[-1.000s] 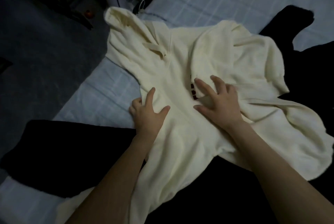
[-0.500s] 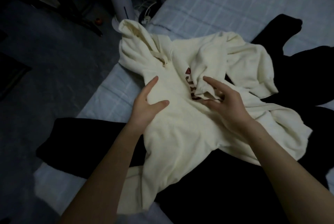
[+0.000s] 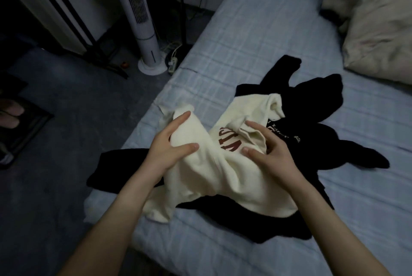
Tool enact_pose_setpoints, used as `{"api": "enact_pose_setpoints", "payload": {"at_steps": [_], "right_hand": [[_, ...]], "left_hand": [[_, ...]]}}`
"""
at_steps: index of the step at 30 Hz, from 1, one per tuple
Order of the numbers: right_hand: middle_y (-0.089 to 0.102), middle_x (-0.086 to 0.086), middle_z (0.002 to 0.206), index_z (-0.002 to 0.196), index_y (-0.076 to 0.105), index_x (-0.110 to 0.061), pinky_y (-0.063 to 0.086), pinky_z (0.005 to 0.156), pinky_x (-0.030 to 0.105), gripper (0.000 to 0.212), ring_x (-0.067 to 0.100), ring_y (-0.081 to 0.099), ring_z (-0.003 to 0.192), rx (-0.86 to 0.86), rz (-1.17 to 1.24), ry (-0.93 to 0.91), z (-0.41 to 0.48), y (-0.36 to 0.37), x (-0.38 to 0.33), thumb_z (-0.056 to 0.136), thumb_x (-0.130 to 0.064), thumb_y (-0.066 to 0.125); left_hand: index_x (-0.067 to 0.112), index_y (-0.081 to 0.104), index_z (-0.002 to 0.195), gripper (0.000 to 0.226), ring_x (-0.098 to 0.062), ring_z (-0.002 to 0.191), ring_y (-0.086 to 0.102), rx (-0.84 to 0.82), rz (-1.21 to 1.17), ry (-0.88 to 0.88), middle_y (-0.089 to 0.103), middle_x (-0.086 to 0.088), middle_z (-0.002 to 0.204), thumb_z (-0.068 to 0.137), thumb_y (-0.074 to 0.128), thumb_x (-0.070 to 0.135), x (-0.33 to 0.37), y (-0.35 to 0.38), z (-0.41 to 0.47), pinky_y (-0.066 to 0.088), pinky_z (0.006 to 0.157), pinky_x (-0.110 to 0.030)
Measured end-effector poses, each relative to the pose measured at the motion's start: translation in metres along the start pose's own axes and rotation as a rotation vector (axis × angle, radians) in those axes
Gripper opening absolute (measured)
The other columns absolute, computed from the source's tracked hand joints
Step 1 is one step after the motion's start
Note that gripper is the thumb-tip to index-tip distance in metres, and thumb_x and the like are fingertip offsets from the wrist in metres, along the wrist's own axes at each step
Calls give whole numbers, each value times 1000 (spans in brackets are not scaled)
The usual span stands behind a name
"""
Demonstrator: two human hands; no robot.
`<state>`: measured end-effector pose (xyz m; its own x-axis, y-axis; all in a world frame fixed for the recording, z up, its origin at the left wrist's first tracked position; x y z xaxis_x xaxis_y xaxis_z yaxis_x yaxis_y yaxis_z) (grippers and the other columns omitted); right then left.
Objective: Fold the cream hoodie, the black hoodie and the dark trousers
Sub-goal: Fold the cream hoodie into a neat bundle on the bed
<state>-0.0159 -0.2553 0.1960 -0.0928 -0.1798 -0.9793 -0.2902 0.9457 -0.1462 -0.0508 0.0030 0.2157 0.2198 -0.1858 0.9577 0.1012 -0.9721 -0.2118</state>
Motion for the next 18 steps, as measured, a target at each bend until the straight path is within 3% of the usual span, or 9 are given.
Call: {"api": "enact_pose_setpoints", "payload": {"at_steps": [3, 6, 9, 13, 15, 18], "right_hand": [[66, -7, 130, 129, 63, -34, 51, 104, 41, 59, 11, 65, 116, 79, 43, -7, -50, -3, -27, 82, -2, 78], [70, -10, 122, 127, 64, -30, 55, 93, 26, 57, 10, 67, 111, 199, 88, -23, -103, -11, -58, 81, 1, 77], [67, -18, 124, 124, 65, -32, 54, 88, 22, 53, 7, 66, 113, 316, 86, -48, -156, -21, -78, 82, -2, 78], [64, -16, 131, 125, 65, -27, 52, 80, 14, 52, 1, 65, 110, 508, 87, -65, -222, -36, -94, 81, -3, 79], [66, -16, 129, 122, 67, -28, 53, 81, 15, 50, 1, 65, 110, 605, 68, -68, -254, -42, -96, 80, -4, 79], [66, -15, 128, 118, 68, -29, 53, 93, 27, 46, 5, 64, 114, 710, 47, -72, -298, -53, -94, 80, -5, 81]], "left_hand": [[40, 54, 132, 72, 29, 103, 47, -49, 37, 54, 48, 31, 125, 75, 81, 4, 31, -2, -37, 39, 82, 2], [46, 53, 128, 70, 29, 104, 43, -115, 90, 131, 44, 38, 123, 76, 81, 9, 68, 2, -71, 35, 80, 5], [43, 53, 130, 69, 33, 102, 42, -199, 92, 227, 43, 45, 118, 77, 81, 8, 97, 12, -99, 35, 79, 6], [40, 54, 133, 72, 31, 110, 41, -333, 114, 348, 46, 57, 113, 74, 82, 9, 119, 38, -128, 34, 88, 4], [41, 54, 133, 73, 28, 114, 42, -401, 111, 381, 46, 55, 116, 74, 83, 11, 125, 54, -142, 35, 93, 1], [46, 54, 132, 75, 20, 119, 44, -480, 99, 414, 50, 40, 127, 71, 86, 16, 133, 79, -163, 38, 100, -9]]}}
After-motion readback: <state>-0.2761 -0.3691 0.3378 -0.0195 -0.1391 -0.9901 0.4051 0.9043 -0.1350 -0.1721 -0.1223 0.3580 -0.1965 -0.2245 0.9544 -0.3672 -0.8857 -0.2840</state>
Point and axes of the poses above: each hand's wrist, its own z-axis towards the middle knuckle, its own y-axis out of the palm, x = y × z, the point moved 6 cm from there along z, towards the middle knuckle
